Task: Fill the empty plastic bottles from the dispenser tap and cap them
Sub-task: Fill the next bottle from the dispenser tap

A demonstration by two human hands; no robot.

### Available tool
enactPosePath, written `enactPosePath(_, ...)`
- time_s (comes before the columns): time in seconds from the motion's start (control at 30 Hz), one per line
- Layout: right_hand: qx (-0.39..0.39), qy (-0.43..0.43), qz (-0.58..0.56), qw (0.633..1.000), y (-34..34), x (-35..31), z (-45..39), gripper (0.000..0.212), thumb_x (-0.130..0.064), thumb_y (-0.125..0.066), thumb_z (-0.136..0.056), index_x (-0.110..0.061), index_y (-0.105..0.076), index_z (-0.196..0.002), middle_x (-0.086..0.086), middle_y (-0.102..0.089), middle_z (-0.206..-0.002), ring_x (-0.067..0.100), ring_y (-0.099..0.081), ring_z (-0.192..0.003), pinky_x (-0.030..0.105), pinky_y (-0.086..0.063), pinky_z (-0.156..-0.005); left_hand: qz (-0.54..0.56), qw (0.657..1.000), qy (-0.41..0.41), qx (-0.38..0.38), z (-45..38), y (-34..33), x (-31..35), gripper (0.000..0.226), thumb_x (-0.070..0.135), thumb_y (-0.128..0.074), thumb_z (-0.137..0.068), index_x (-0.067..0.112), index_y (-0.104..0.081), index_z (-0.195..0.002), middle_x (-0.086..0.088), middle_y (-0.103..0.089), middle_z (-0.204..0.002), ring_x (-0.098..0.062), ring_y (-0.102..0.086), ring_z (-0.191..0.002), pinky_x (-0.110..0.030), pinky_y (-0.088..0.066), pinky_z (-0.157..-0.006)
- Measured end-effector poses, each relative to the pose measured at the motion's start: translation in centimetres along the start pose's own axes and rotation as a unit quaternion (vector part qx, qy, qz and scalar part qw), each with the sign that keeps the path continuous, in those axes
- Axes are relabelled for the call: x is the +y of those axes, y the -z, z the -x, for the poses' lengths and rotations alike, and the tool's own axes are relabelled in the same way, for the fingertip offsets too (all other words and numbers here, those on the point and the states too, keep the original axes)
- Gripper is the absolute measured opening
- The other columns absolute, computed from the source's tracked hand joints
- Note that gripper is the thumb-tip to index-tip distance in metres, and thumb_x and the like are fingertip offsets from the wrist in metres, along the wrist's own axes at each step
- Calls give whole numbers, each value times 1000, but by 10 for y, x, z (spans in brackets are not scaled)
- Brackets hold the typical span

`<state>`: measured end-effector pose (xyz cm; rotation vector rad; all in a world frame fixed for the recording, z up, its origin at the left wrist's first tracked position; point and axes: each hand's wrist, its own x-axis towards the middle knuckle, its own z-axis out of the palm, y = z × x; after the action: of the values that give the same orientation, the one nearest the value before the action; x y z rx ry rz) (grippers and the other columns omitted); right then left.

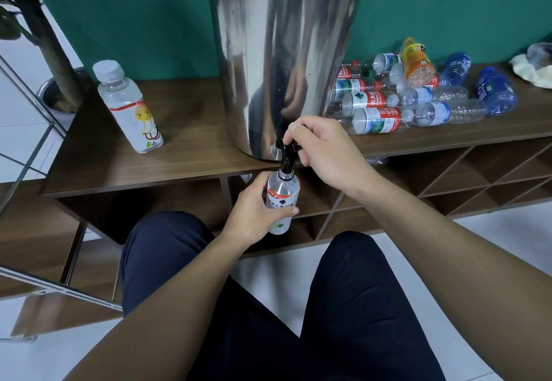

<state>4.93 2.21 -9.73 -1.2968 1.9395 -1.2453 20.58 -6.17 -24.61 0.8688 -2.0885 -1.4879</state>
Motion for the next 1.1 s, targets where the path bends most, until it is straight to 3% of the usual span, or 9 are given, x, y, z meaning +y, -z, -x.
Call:
enactPosePath(0.17, 19, -41, -80, 996, -4, 19, -4, 30, -18, -48, -114, -13, -73, -99, 4, -59, -67, 20, -52, -62, 29, -40, -57, -3, 1000, 1, 4, -1, 0, -5, 74, 34, -103, -79, 39, -64, -142, 20, -75, -129, -3, -71, -122, -47, -60, -112)
enactPosePath(0.3, 8, -93, -183, 979, -9, 40, -2, 29, -15, -47, -116, -12, -73, -103, 7, -58, -67, 18, -44, -59, 30, -35, -56, 3, 1000, -1, 6, -2, -1, -5, 74, 30, -104, -79, 37, -65, -142, 21, -76, -128, -1, -72, -120, -45, -60, -112)
enactPosePath(0.53, 5, -78, -179, 981, -16, 41, -5, 29, -31, -58, -114, -19, -70, -91, -5, -43, -66, 12, -36, -61, 31, -29, -57, -11, 1000, 6, 9, -4, -2, -6, 77, 35, -103, -78, 34, -66, -145, 20, -76, -128, 1, -71, -121, -44, -60, -112)
enactPosePath(0.8, 38, -66, -117, 990, -21, 43, -3, 28, -33, -54, -116, -17, -65, -96, -22, -56, -58, -1, -53, -56, 24, -39, -65, -15, 1000, 4, 11, -2, -2, -4, 72, 33, -103, -78, 33, -69, -142, 20, -77, -126, 2, -72, -118, -43, -60, -111)
enactPosePath(1.1, 42, -53, -112, 991, -24, 45, -5, 27, -38, -55, -114, -20, -65, -95, -19, -53, -57, 1, -49, -58, 30, -39, -66, -25, 1000, 1, 10, 1, 2, -6, 71, 35, -103, -78, 36, -69, -140, 21, -78, -124, 2, -72, -116, -42, -61, -109)
